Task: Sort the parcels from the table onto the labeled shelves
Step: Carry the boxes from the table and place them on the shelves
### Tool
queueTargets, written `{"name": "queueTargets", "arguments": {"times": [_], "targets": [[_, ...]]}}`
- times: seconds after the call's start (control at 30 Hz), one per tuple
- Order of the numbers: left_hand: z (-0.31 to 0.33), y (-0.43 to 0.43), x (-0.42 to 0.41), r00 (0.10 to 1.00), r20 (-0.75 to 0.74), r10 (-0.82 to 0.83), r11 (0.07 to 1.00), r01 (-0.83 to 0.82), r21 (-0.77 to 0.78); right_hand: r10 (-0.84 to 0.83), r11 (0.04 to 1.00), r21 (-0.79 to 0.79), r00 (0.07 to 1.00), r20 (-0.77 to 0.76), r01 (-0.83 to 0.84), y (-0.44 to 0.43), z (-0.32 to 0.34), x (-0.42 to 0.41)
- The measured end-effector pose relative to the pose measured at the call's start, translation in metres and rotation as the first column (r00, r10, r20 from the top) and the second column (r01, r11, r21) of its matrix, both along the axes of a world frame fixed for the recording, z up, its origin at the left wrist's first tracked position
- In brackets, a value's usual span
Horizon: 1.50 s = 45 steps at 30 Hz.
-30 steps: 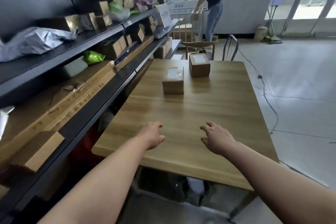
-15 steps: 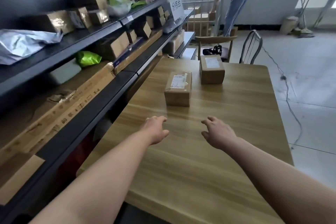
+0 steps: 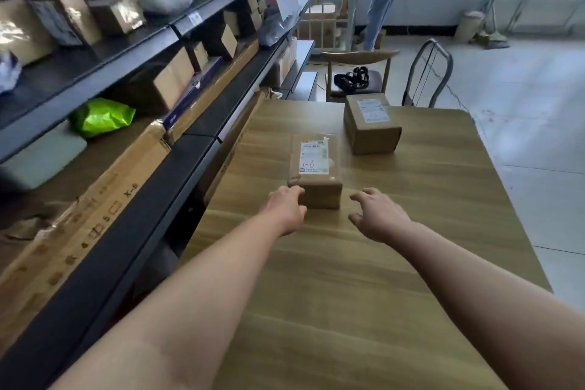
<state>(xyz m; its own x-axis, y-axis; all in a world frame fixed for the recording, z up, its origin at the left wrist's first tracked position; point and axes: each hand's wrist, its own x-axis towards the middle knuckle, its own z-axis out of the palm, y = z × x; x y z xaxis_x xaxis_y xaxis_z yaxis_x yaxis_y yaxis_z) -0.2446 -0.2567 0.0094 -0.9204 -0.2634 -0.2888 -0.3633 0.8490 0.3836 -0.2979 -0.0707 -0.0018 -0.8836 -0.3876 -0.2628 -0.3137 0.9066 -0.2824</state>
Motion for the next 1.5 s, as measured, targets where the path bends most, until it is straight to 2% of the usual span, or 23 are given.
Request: {"name": "queueTargets", "arguments": {"times": [0.27, 0.37, 0.57, 0.7, 0.9, 1.13, 1.5], "targets": [[-0.036, -0.041, -0.1, 1.0, -0.023, 0.019, 0.99, -0.015, 0.138, -0.134, 0.988, -0.071, 0.989, 0.063, 0.138, -0.067, -0.032, -0.07], [-0.055, -0.043, -0.125, 0.999, -0.011, 0.031, 0.986, -0.028, 0.165, -0.226, 0.953, -0.182, 0.969, 0.105, 0.242, -0.08, -0.049, -0.086], [-0.082, -0.05, -0.134, 0.997, -0.02, 0.074, 0.965, -0.067, 0.252, -0.371, 0.842, -0.353, 0.913, 0.169, 0.408, -0.082, -0.074, -0.09], [-0.082, -0.049, -0.133, 0.993, -0.036, 0.116, 0.952, -0.101, 0.289, -0.401, 0.823, -0.34, 0.89, 0.218, 0.454, -0.078, -0.067, -0.09], [-0.081, -0.03, -0.092, 0.986, -0.004, 0.169, 0.936, -0.159, 0.316, -0.355, 0.868, -0.287, 0.91, 0.213, 0.405, -0.056, -0.063, -0.061], [-0.078, 0.021, -0.003, 0.965, 0.015, 0.262, 0.916, -0.253, 0.312, -0.197, 0.935, -0.253, 0.958, 0.208, 0.248, -0.005, -0.061, 0.005], [-0.076, 0.13, 0.145, 0.934, 0.035, 0.354, 0.886, -0.347, 0.309, 0.021, 0.967, -0.253, 0.982, 0.186, 0.027, 0.105, -0.053, 0.126]]}}
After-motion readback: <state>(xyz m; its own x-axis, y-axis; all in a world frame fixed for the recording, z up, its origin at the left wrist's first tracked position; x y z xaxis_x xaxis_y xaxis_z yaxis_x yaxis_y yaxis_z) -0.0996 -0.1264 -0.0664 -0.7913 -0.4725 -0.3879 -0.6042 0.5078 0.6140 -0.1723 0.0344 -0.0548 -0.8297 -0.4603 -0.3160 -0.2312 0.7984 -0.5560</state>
